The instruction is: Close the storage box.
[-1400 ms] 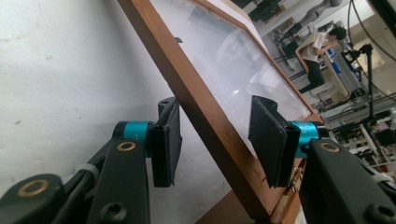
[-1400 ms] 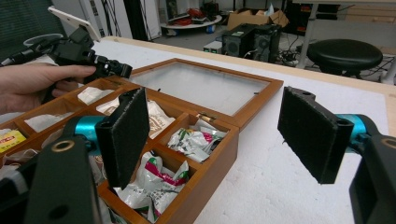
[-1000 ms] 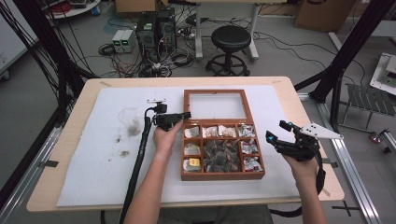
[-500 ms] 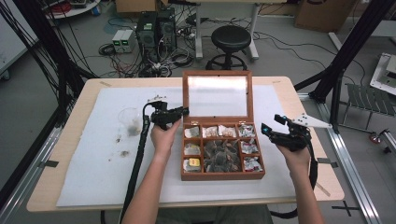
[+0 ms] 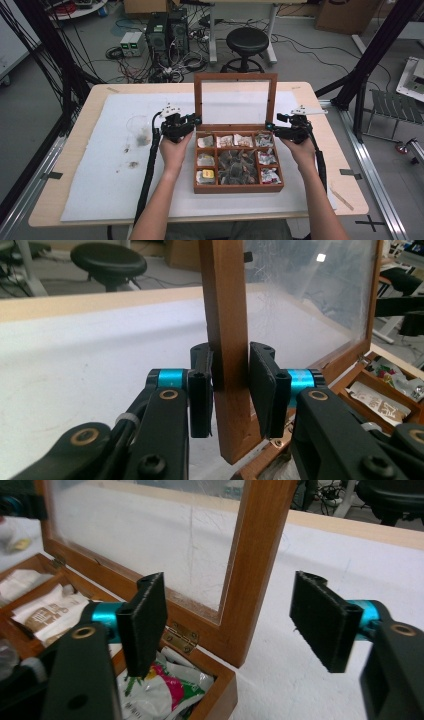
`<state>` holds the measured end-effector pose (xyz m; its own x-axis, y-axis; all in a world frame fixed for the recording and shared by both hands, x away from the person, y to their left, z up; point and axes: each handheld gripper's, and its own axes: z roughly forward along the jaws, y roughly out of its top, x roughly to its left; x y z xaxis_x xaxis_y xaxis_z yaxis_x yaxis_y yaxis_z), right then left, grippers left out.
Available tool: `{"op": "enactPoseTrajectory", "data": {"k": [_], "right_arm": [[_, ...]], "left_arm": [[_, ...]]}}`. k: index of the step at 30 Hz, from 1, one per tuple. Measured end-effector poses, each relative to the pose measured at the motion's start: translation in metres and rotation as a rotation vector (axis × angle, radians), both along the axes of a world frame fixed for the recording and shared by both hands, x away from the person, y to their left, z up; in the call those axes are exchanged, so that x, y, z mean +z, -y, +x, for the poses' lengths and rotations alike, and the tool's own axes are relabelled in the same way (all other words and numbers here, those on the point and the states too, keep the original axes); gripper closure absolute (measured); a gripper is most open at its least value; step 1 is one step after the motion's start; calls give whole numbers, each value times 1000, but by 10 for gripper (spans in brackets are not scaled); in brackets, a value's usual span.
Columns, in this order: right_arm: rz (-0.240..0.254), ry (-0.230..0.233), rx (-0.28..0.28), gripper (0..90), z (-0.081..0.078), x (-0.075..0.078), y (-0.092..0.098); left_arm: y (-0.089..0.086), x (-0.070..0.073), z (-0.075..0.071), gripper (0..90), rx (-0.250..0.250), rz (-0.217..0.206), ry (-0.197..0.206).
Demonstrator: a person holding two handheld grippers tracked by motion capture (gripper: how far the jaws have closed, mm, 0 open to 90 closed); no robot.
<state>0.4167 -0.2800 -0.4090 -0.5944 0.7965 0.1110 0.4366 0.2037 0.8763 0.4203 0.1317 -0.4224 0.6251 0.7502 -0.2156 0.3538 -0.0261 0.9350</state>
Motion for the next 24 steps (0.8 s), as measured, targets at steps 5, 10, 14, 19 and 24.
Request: {"op": "enactPoseTrajectory", "data": {"k": [5, 10, 14, 19, 24], "right_arm": [[-34, -10, 6, 433, 4, -6, -6], [-56, 42, 31, 510, -3, 1, -10], [-101, 70, 26, 532, -10, 5, -15], [-146, 76, 21, 527, -19, 10, -18], [-152, 95, 6, 515, -28, 13, -19]], "left_arm": [[3, 6, -10, 714, 2, 67, 42], [3, 7, -21, 717, -5, 96, 93], [7, 8, -29, 683, -2, 122, 117], [9, 10, -37, 637, -2, 141, 121], [9, 16, -48, 611, 10, 152, 141]]}}
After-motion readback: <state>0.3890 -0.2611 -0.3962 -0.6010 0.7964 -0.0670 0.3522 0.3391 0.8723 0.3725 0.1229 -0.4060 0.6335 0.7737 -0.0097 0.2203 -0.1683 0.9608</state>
